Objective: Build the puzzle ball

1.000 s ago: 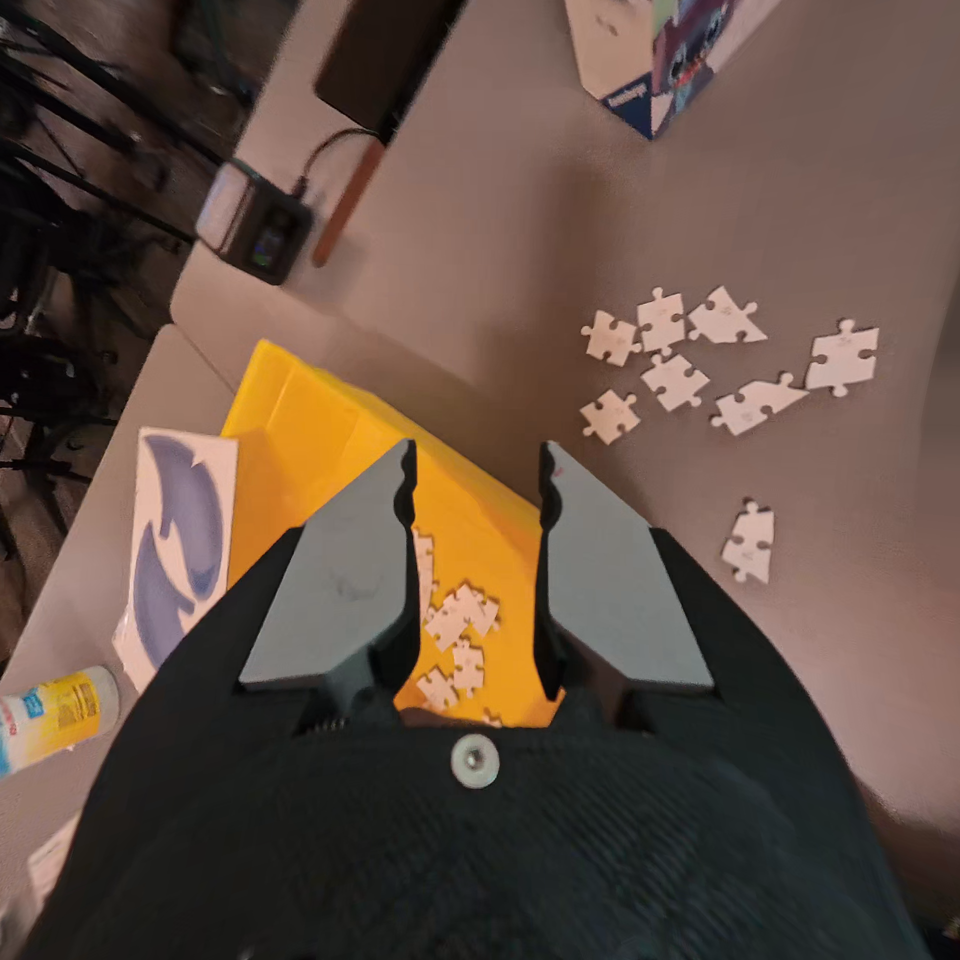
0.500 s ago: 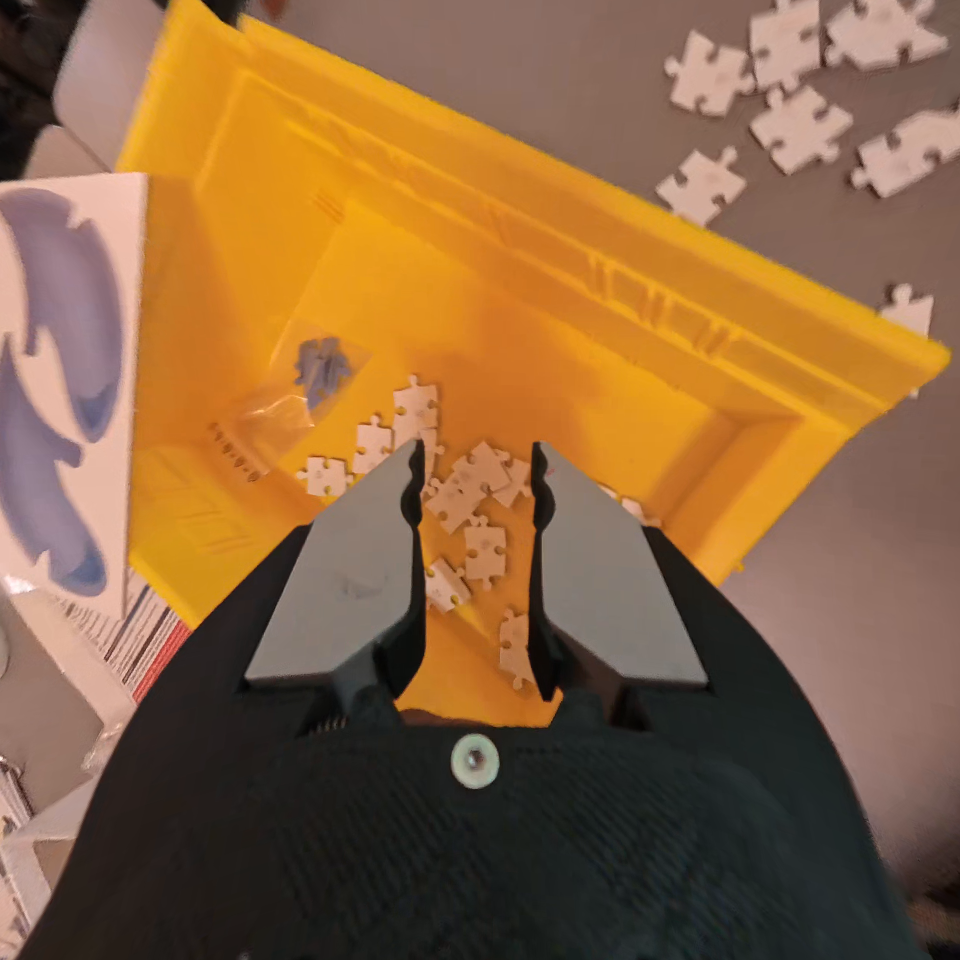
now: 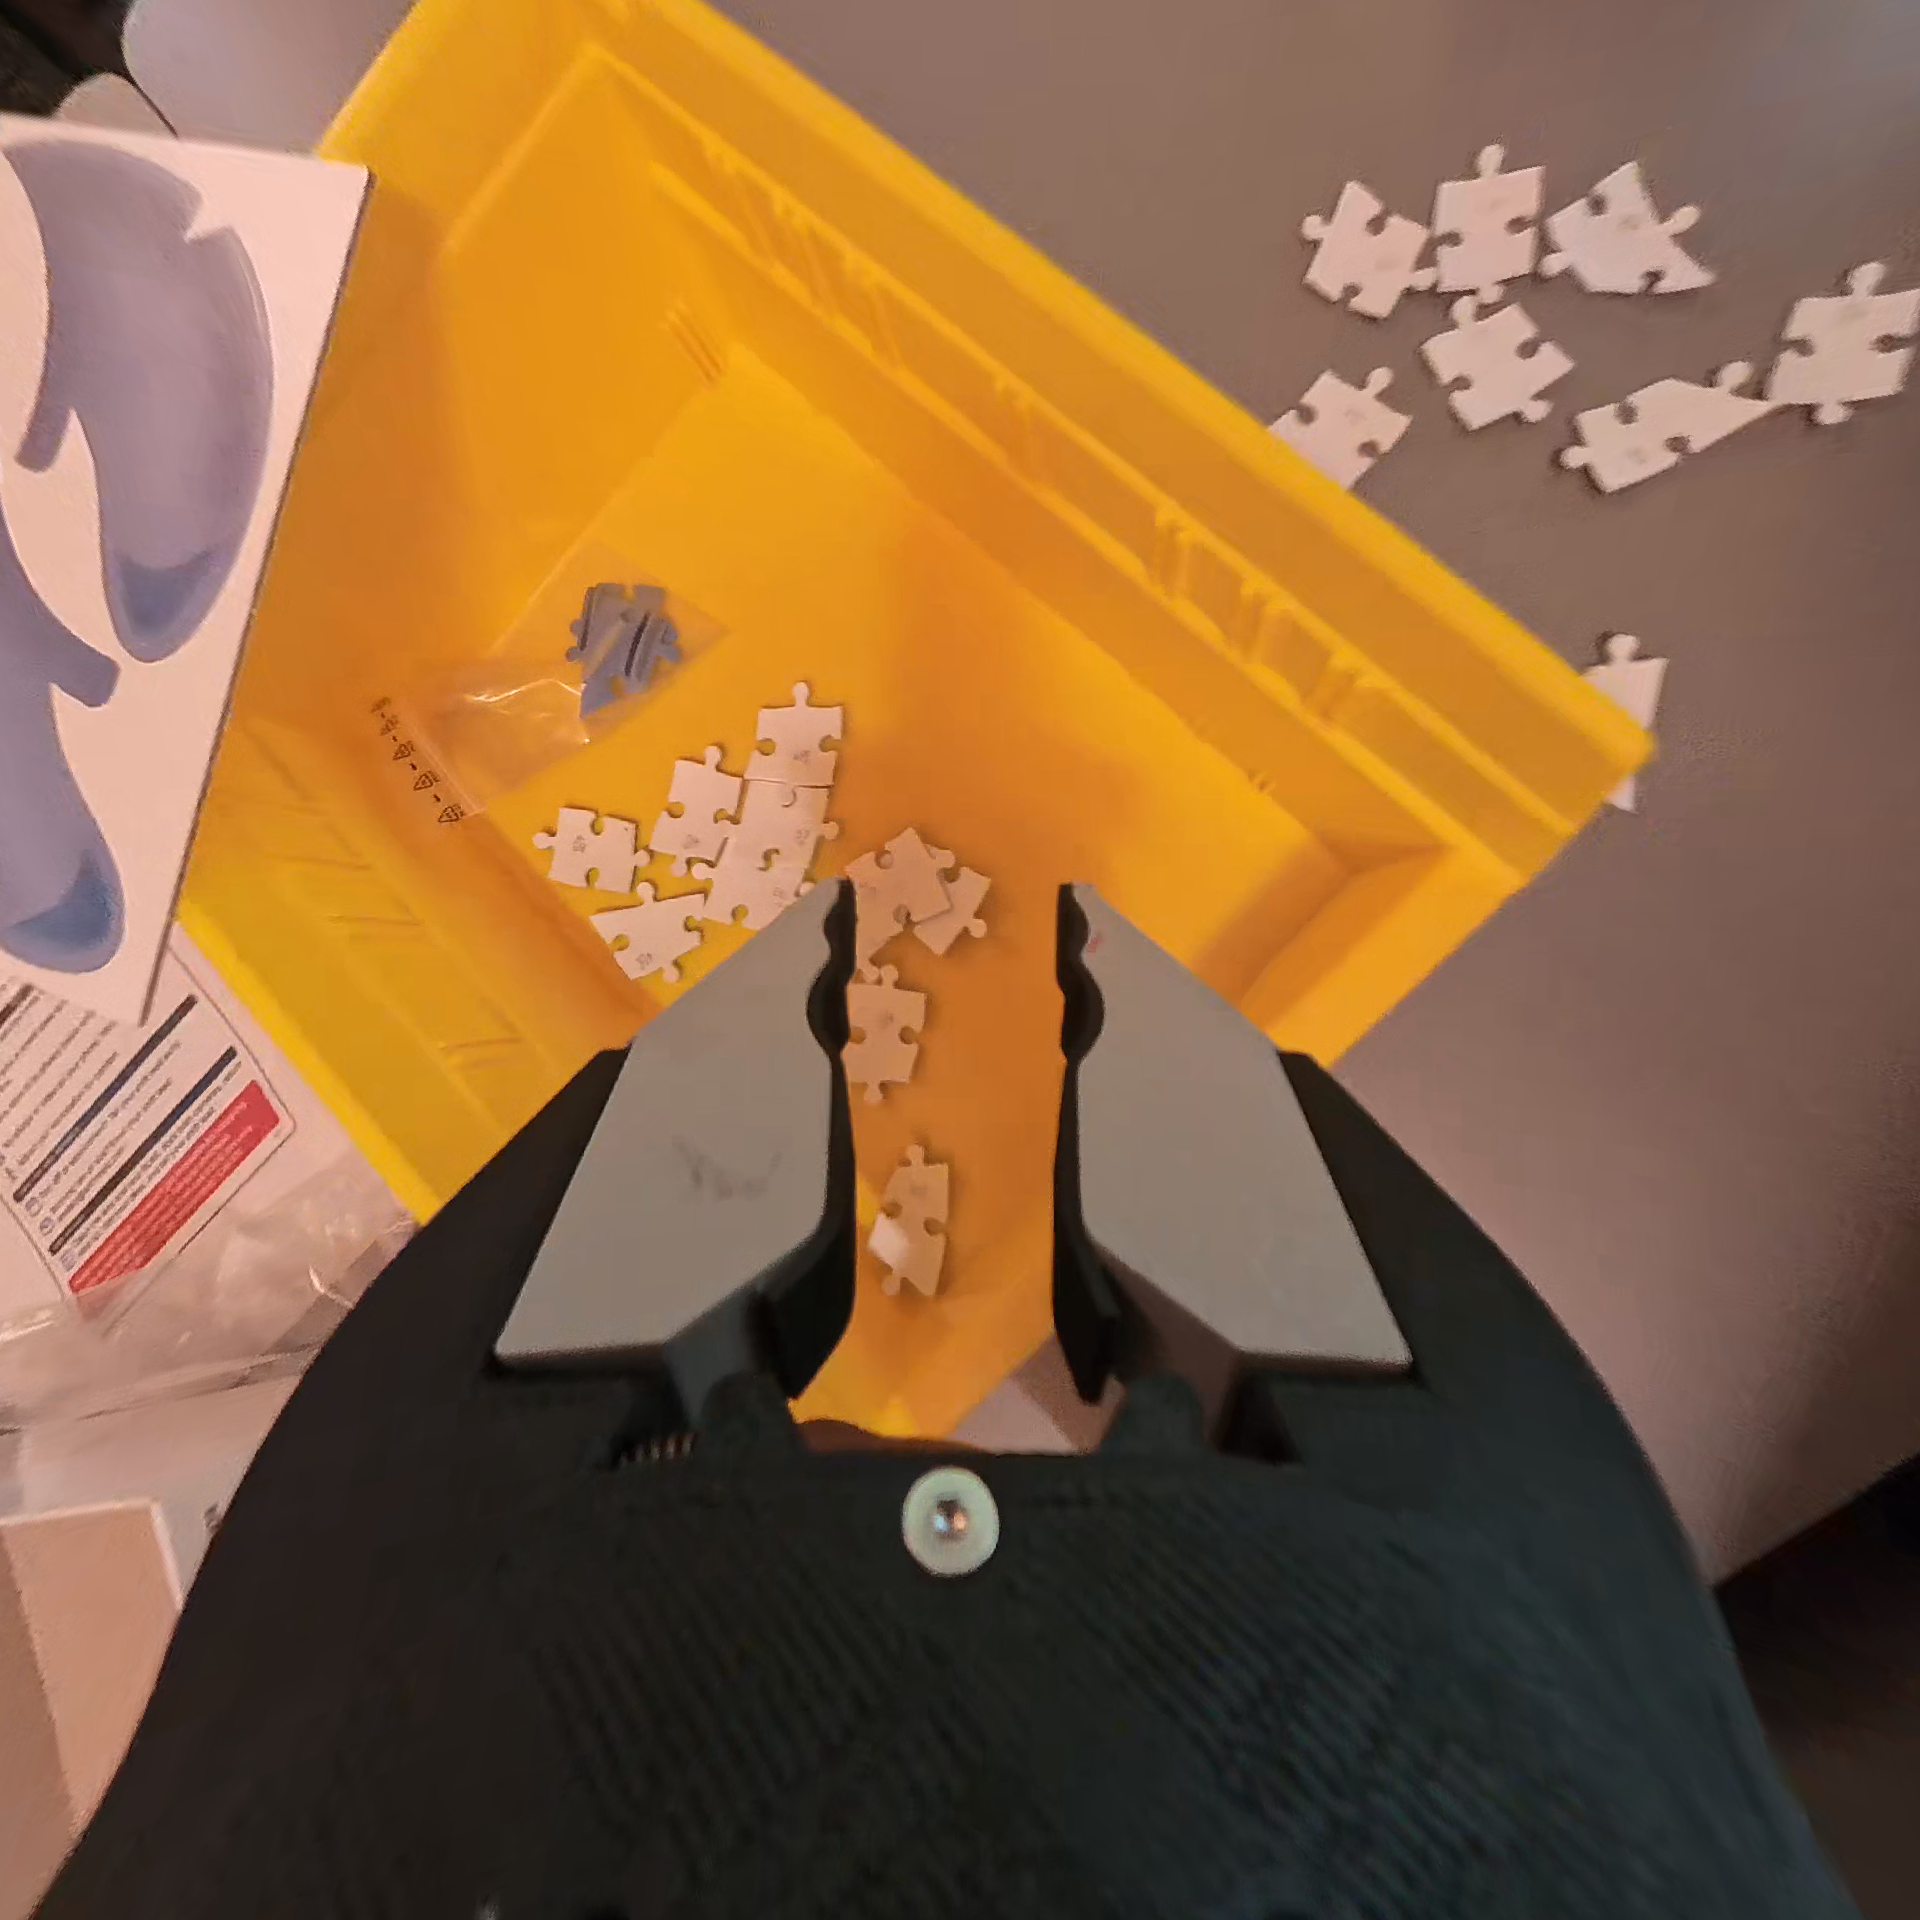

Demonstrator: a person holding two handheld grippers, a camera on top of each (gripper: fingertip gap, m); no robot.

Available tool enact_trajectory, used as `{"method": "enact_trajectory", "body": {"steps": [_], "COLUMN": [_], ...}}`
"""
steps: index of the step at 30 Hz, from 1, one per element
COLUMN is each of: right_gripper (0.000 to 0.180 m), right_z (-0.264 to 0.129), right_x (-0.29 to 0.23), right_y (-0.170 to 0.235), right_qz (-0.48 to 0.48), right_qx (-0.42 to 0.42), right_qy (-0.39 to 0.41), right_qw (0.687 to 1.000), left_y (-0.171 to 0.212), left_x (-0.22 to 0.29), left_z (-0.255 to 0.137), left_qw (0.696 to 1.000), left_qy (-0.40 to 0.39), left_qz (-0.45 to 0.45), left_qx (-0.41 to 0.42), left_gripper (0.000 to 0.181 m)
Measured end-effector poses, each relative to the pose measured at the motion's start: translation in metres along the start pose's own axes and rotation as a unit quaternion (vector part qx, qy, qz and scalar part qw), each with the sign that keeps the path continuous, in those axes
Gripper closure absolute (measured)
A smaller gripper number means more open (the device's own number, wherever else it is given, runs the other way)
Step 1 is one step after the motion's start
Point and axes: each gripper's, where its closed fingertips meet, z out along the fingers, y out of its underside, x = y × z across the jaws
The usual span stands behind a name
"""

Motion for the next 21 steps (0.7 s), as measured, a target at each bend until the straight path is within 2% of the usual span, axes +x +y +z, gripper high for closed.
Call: {"method": "enact_trajectory", "body": {"steps": [4, 9, 16, 21], "right_gripper": [0.124, 0.124, 0.124, 0.124], "right_z": [-0.006, -0.001, 0.001, 0.003], "right_x": [0.0, 0.009, 0.007, 0.008], "right_y": [0.001, 0.001, 0.003, 0.004], "right_qz": [0.0, -0.016, -0.032, -0.028], "right_qx": [0.005, 0.006, 0.002, -0.001], "right_qy": [0.001, 0.026, 0.038, 0.038], "right_qw": [1.0, 1.0, 0.999, 0.999], "left_y": [0.004, 0.01, 0.023, 0.035], "left_x": [0.007, 0.001, 0.013, -0.012], "left_z": [-0.011, -0.017, -0.029, -0.03], "left_qw": [1.0, 0.998, 0.997, 0.996], "left_qy": [-0.017, -0.057, -0.037, -0.08], "left_qz": [0.019, -0.028, -0.066, -0.048], "left_qx": [-0.013, -0.007, 0.019, -0.003], "left_gripper": [0.147, 0.146, 0.145, 0.146]}}
